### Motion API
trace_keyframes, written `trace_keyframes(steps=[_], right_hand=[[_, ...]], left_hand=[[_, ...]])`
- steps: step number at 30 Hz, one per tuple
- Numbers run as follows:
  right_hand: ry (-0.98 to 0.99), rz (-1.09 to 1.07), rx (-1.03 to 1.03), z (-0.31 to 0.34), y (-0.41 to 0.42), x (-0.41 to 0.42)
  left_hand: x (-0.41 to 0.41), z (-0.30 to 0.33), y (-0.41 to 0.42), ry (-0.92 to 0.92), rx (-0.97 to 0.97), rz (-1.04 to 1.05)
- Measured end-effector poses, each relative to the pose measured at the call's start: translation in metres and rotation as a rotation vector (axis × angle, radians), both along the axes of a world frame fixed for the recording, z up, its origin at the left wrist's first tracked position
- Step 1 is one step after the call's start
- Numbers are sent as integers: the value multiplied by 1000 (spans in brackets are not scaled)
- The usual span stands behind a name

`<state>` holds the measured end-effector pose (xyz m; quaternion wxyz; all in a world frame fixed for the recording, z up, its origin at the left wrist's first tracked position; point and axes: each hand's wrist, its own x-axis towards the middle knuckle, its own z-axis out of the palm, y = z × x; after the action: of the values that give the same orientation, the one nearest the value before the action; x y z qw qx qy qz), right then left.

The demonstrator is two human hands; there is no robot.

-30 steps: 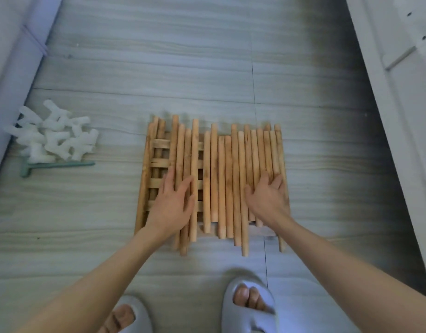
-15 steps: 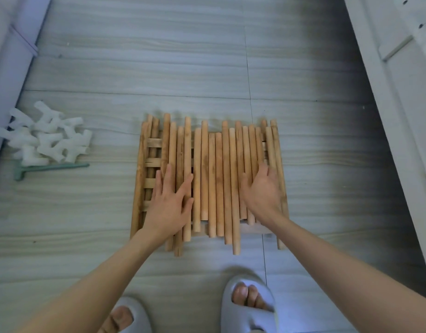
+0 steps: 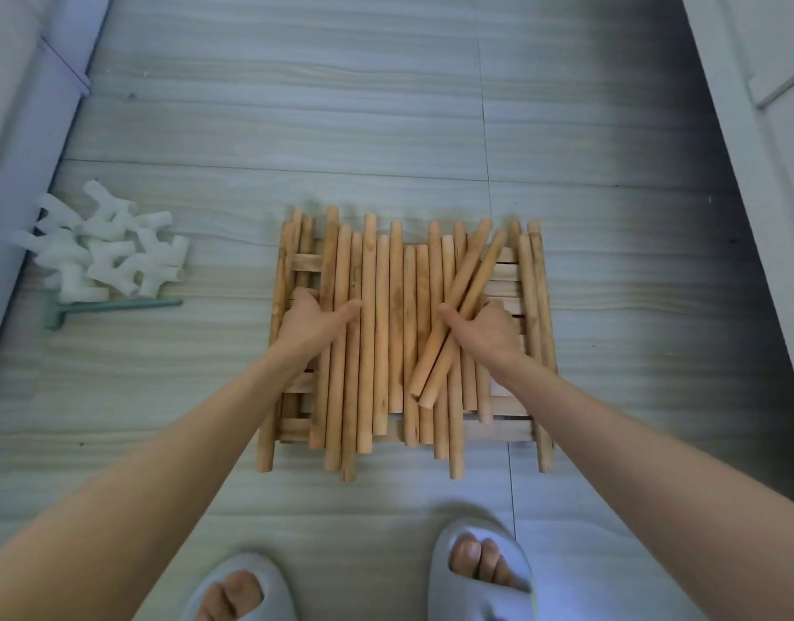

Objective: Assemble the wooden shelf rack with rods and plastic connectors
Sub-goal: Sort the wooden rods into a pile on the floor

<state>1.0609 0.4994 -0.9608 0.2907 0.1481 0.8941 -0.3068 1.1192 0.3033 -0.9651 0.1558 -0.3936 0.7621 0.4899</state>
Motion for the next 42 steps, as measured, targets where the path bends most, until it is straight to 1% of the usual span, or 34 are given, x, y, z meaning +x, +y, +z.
trace_keyframes(steps=[2,6,11,14,17,19,22,24,27,30,32,37,42], right_hand=[[0,-3,-40,0,-3,-3],[-60,-80,-201,2,-8,-5],[-14,1,-215,3,-15,-1],[-29,54,-307,3,-20,1],[-39,70,-389,4,-27,4],[-60,52,-456,4,-29,4],[-174,-13,-577,5,-29,5],[-234,-37,-609,5,-31,6],[-289,-35,-668,13,-41,8],[-352,-35,-772,25,-55,16],[-384,-21,-825,35,-65,22],[-426,128,-929,60,-94,46],[-349,324,-978,96,-138,86]], left_hand=[[-5,-2,5,20,31,23],[-9,-4,12,33,14,35],[-6,-5,18,64,98,99],[-8,1,24,59,249,183],[-11,11,28,52,488,195],[-12,14,31,64,602,192],[-9,17,26,98,653,259],[-6,18,18,109,671,256],[1,24,8,147,697,243],[12,35,-2,228,778,327],[23,45,-11,274,743,347],[61,74,-39,394,571,266],[120,122,-68,537,376,252]])
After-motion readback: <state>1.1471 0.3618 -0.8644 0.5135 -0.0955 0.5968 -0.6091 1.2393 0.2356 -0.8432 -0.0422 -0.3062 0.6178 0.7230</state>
